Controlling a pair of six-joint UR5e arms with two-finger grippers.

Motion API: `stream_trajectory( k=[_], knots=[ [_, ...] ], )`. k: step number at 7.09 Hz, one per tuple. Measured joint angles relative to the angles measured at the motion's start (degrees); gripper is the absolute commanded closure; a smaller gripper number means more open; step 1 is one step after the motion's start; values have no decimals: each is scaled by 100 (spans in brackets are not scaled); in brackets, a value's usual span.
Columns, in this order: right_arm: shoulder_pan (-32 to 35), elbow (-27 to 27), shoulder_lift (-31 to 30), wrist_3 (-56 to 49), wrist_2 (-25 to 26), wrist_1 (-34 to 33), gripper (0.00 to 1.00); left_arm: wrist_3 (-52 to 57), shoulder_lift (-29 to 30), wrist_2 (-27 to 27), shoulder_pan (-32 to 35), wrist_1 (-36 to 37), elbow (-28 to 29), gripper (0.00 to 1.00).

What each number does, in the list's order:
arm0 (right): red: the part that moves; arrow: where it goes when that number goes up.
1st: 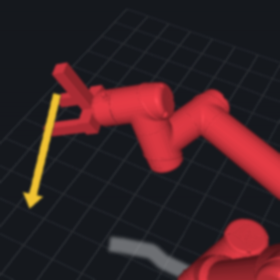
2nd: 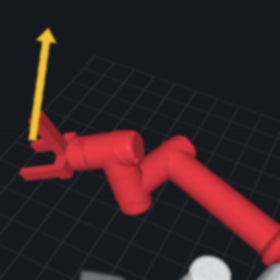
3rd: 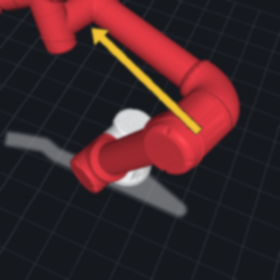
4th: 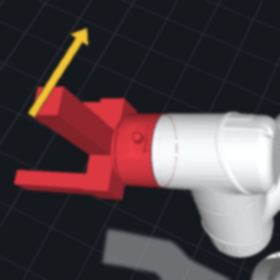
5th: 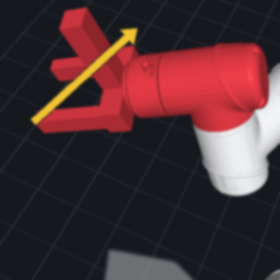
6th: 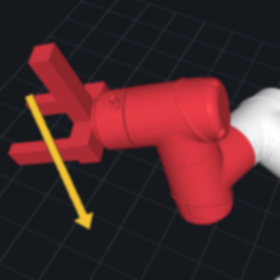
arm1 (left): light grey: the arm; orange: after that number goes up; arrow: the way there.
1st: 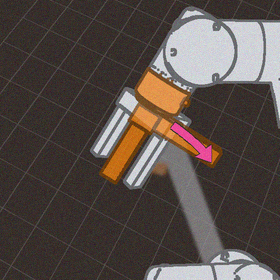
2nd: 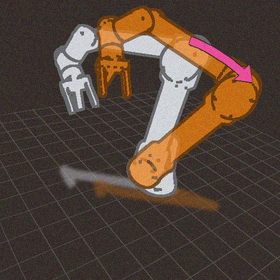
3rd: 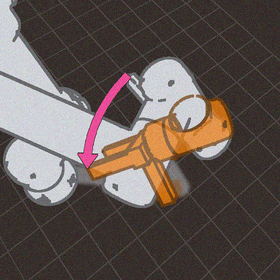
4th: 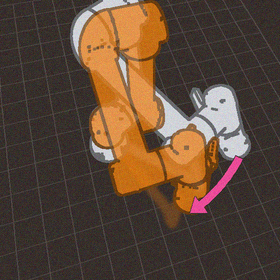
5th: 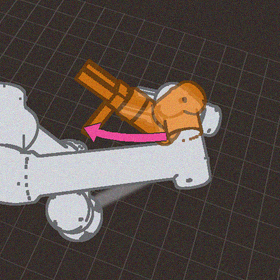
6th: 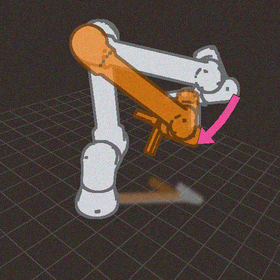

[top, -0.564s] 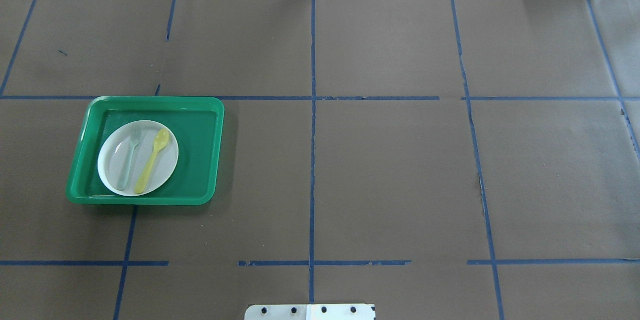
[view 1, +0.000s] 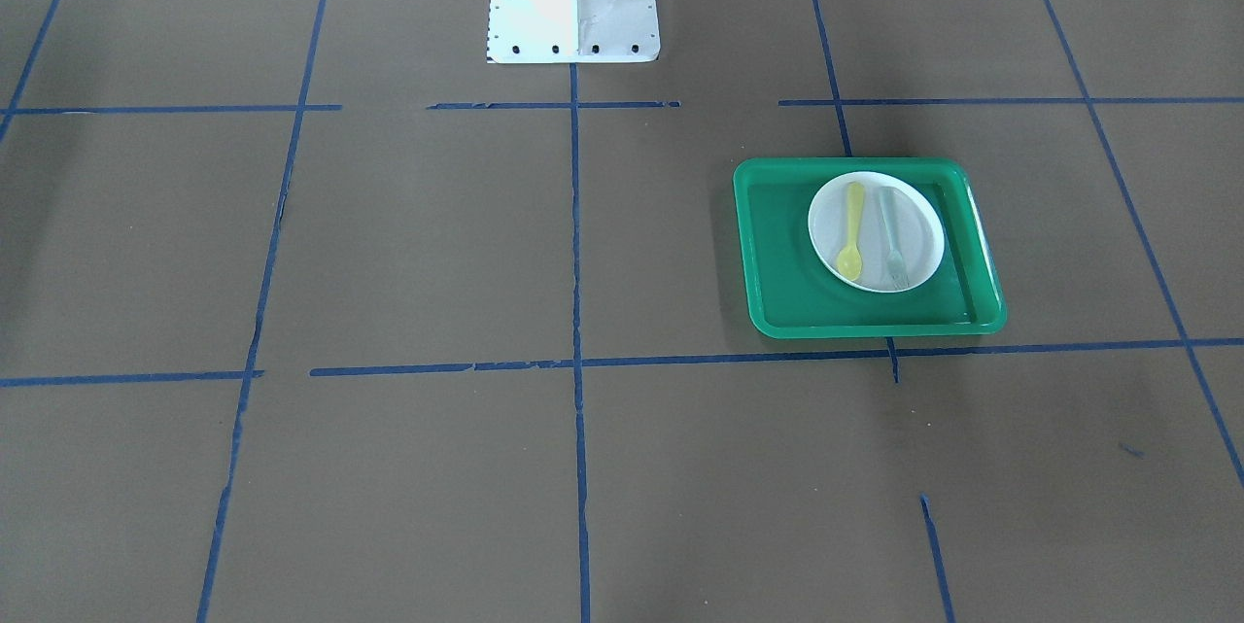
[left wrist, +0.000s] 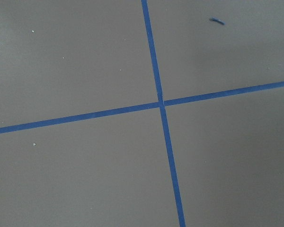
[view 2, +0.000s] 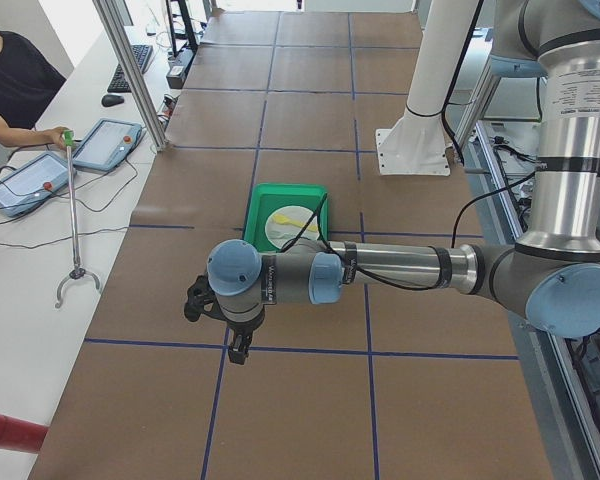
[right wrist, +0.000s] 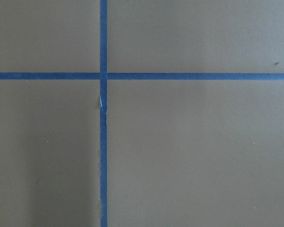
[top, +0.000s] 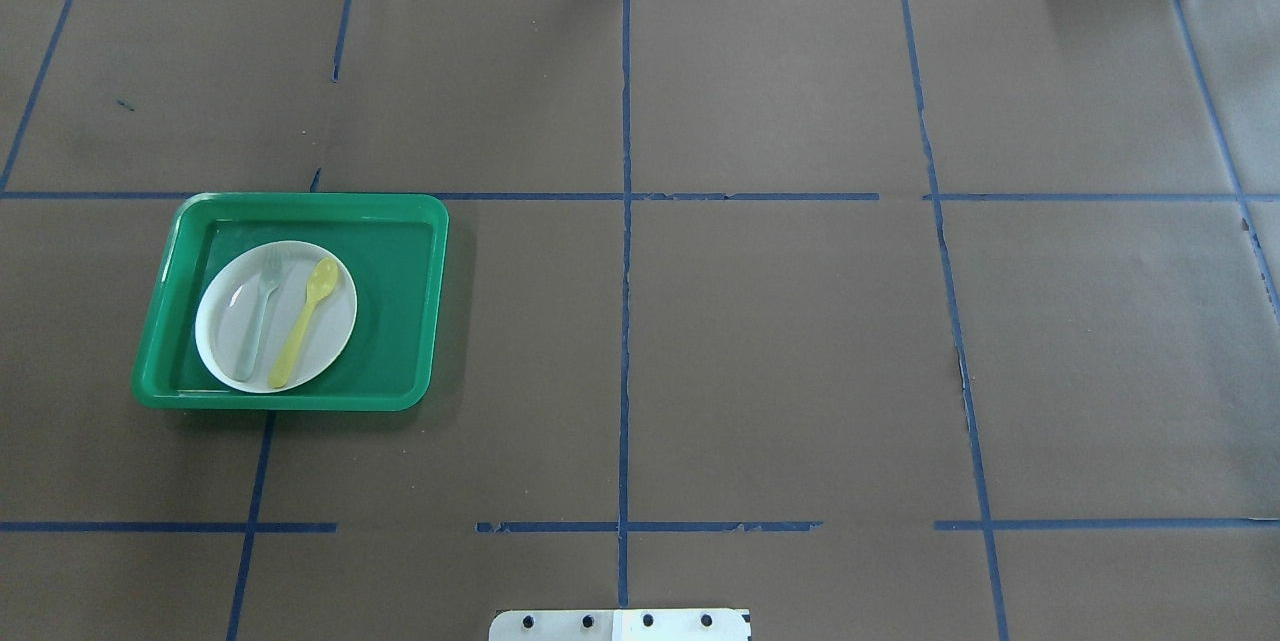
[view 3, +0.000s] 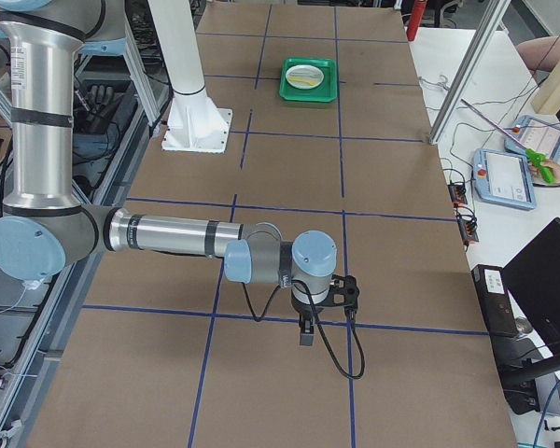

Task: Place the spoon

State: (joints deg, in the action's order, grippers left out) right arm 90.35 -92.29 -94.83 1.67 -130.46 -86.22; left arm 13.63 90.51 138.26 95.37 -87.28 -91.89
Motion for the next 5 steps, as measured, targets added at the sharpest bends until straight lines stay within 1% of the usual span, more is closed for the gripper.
stream_trajectory(
  k=[2,3,4,5],
  knots=[
    [0,0,-4,0,-1,0,0,-49,-39,3,-36,-12,5,0],
    [0,-2,-3,0,-3,0,0,-249,5,1,-105,-92,26,0],
    [0,-2,-2,0,-5,0,0,-681,43,-4,-334,-473,22,0],
    [0,-1,0,0,-6,0,0,-1375,75,-21,-777,-1122,0,0]
  ],
)
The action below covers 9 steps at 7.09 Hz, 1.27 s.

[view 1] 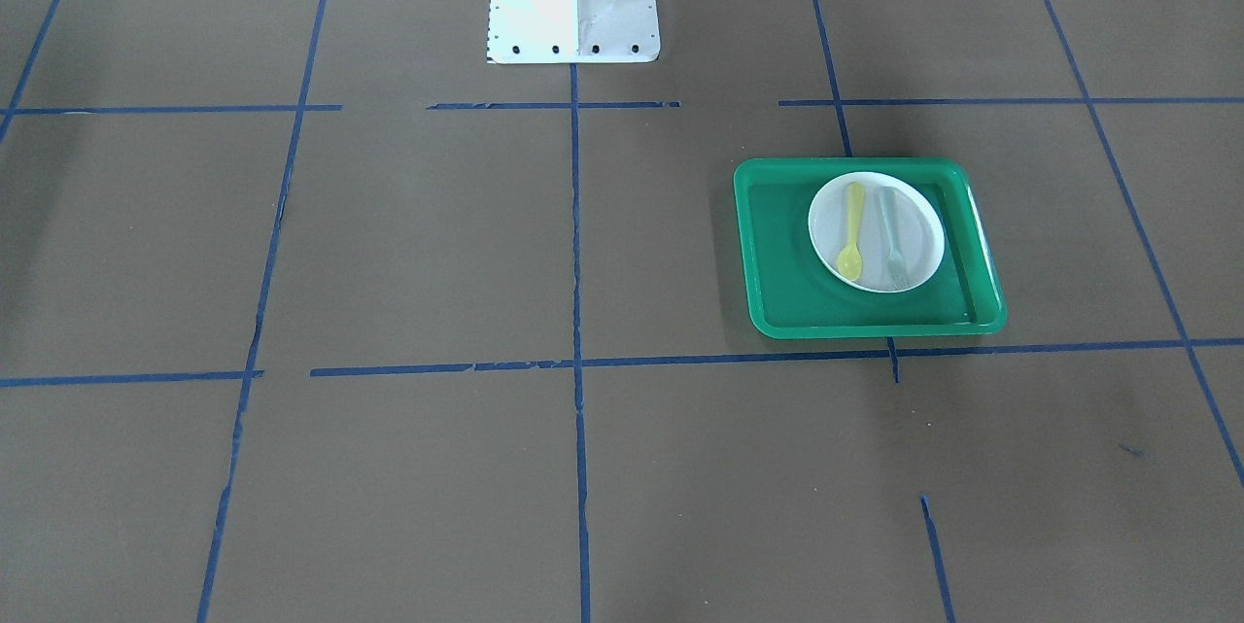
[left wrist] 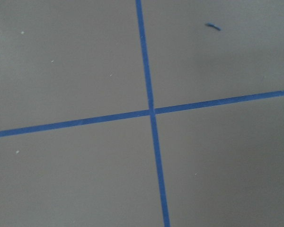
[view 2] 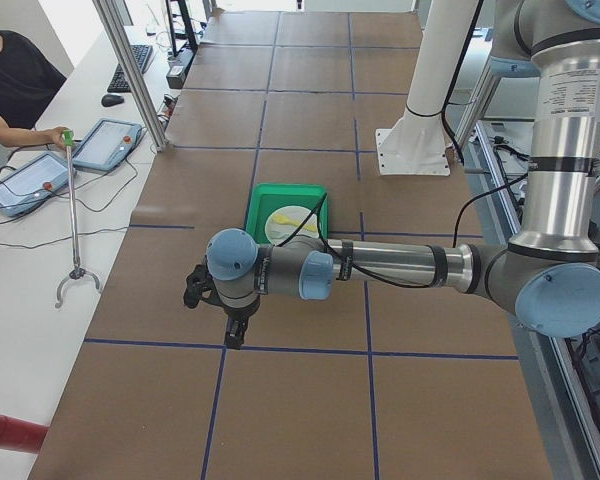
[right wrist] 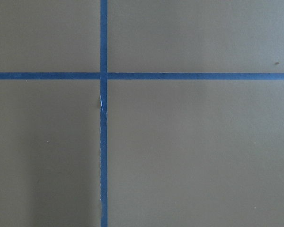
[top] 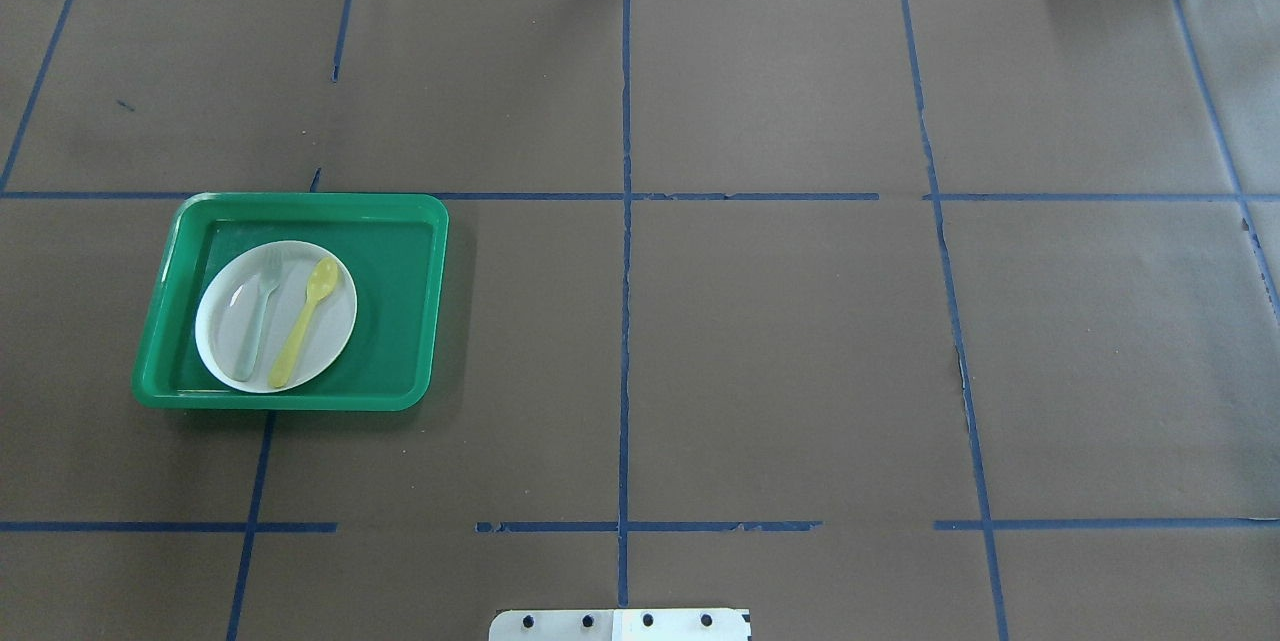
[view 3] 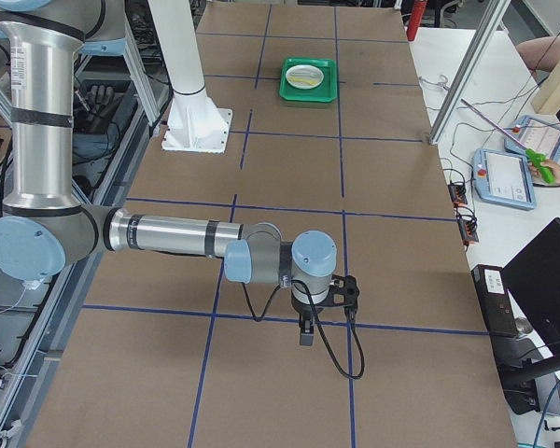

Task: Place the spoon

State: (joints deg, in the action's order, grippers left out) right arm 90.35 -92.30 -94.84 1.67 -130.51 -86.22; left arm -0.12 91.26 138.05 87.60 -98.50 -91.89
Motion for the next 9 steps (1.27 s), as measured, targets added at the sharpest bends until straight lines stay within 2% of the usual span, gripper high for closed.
stream_trajectory(
  k=[2,4,6,7,9],
  knots=[
    [0,2,0,0,1,0,0,-1855,202,-48,-1000,-940,-216,0],
    [0,-3,1,0,2,0,0,-3300,667,-300,-1984,-1125,-438,1],
    [0,-4,0,0,0,0,0,-4292,1173,-1064,-3152,-1122,-486,12],
    [0,-3,1,0,0,0,0,-4548,1265,-1376,-3594,-1115,-492,23],
    [0,1,0,0,1,0,0,-4675,1290,-1568,-4034,-1108,-496,33]
  ],
)
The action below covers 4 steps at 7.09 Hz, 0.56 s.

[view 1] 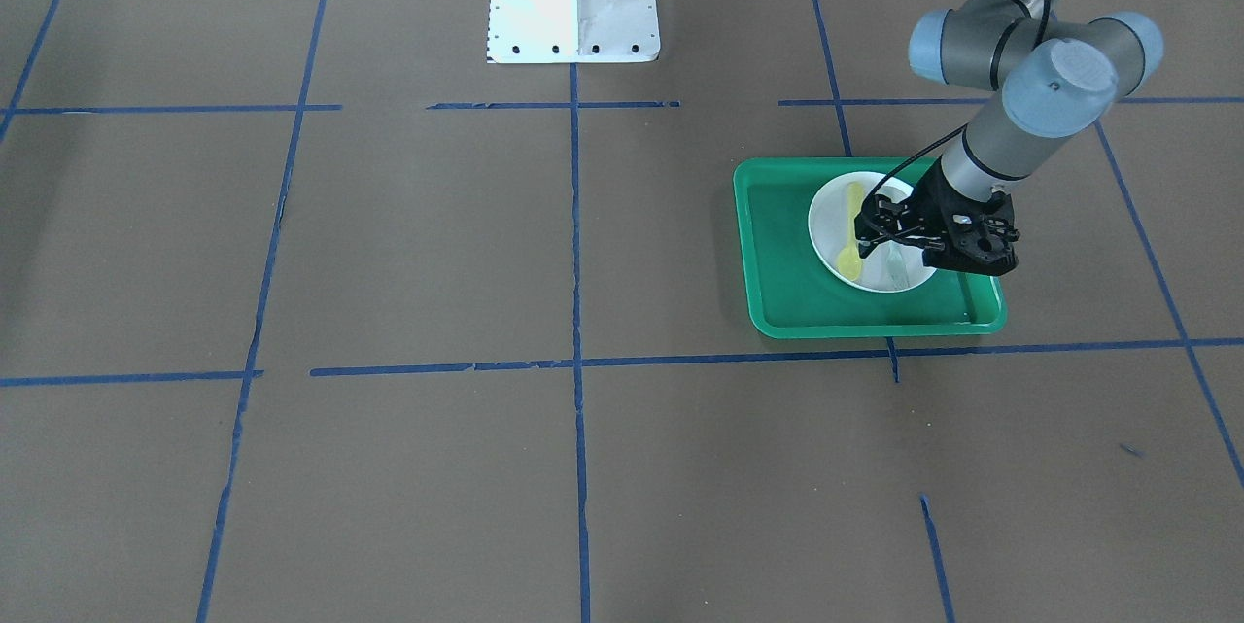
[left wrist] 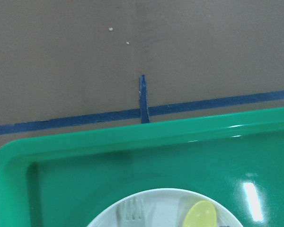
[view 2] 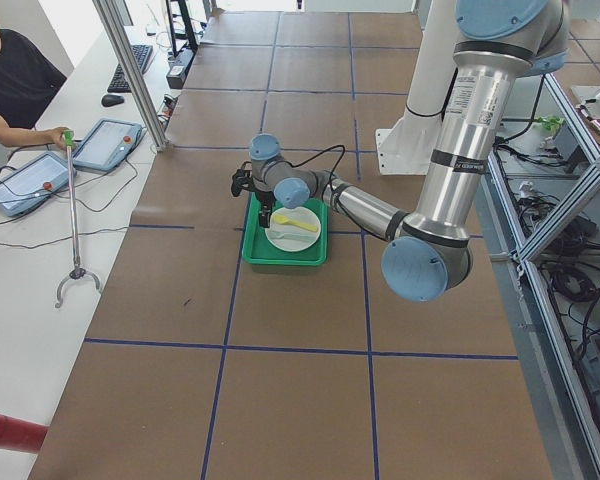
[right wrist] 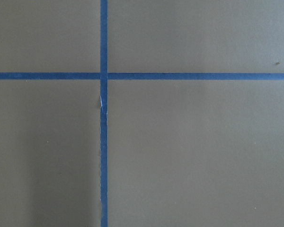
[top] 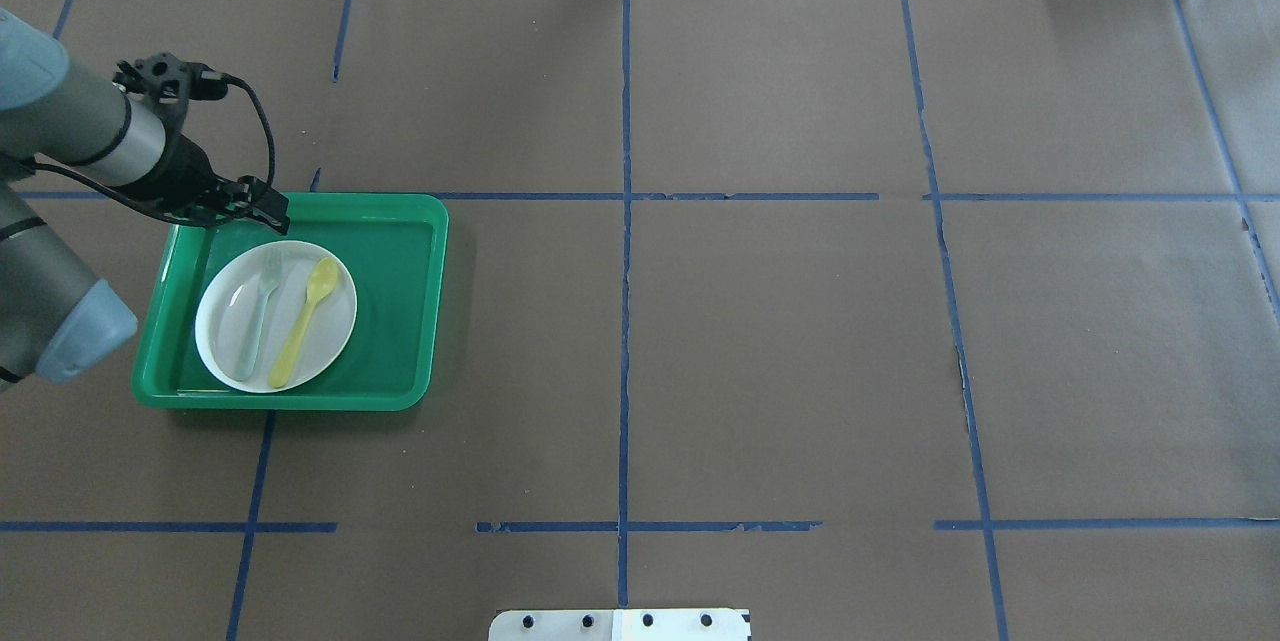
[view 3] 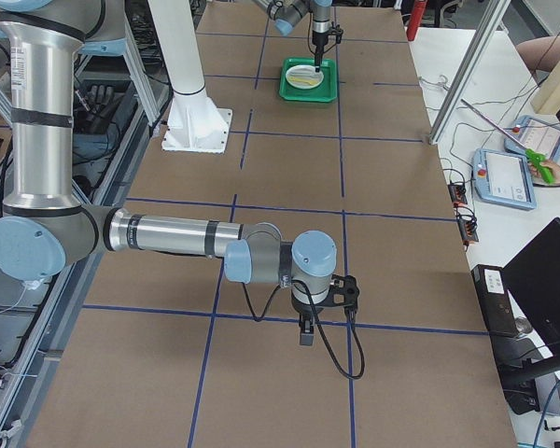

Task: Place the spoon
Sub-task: 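Move the left gripper over the yellow spoon on the white plate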

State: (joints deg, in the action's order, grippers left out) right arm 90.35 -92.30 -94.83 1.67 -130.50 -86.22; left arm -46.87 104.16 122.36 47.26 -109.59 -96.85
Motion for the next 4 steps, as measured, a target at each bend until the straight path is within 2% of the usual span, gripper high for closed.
stream_trajectory(
  k=[1,4],
  knots=[
    [0,0,0,0,2,0,0,17,-7,-19,-126,4,0,36],
    [0,-4,-3,0,-1,0,0,307,-48,-16,-352,6,1,36]
  ],
)
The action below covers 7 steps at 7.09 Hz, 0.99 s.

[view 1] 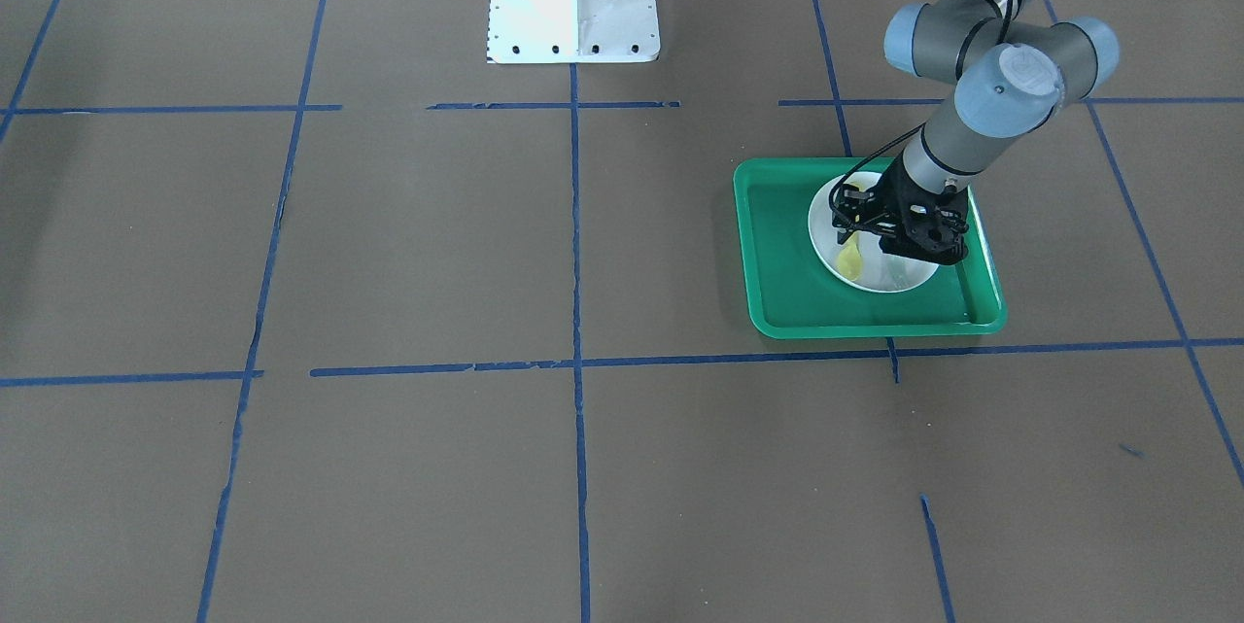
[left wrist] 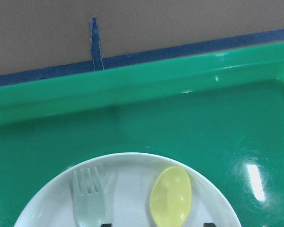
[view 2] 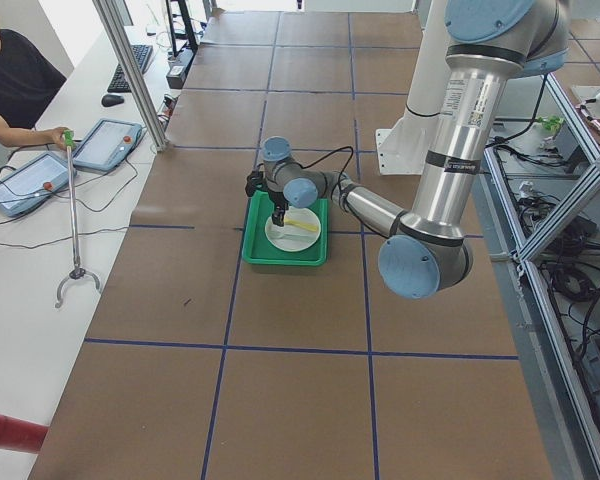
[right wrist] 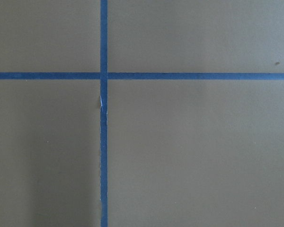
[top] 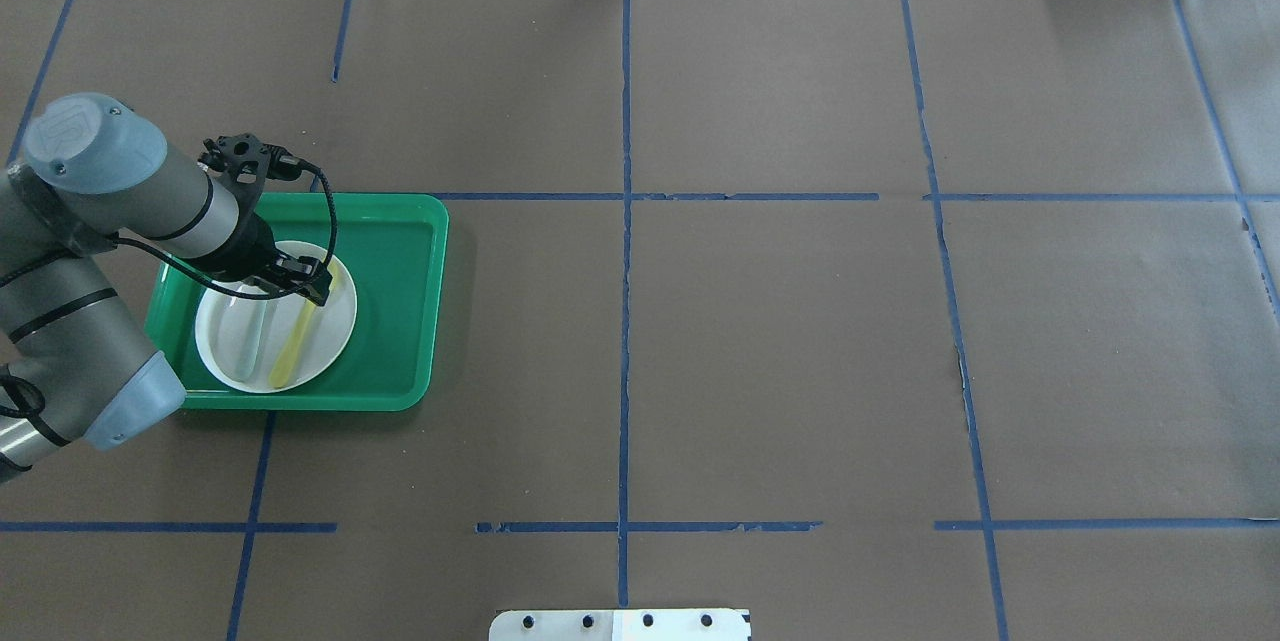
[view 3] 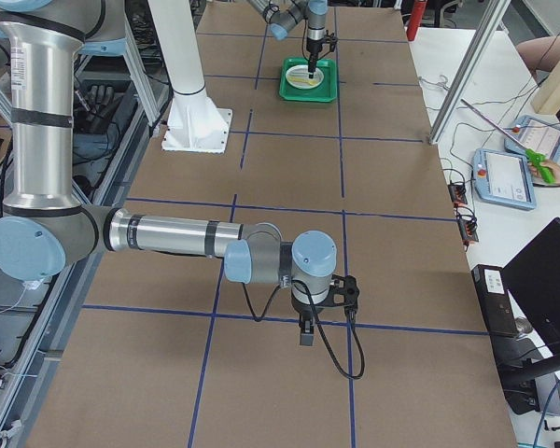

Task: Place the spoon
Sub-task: 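Move the left gripper over the yellow spoon on the white plate, then lower the left gripper and close it on the yellow spoon handle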

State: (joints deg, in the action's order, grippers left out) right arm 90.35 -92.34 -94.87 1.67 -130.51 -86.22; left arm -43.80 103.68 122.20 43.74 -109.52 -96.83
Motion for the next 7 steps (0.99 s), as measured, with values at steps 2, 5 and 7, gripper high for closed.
stream_trajectory(
  k=[2,5,7],
  knots=[
    [0,-2,2,0,0,0,0,163,-13,5,-38,16,7,36],
    [0,-3,3,0,4,0,0,202,-23,19,-67,24,41,43],
    [0,-3,3,0,6,0,0,205,-28,28,-126,27,64,43]
  ],
)
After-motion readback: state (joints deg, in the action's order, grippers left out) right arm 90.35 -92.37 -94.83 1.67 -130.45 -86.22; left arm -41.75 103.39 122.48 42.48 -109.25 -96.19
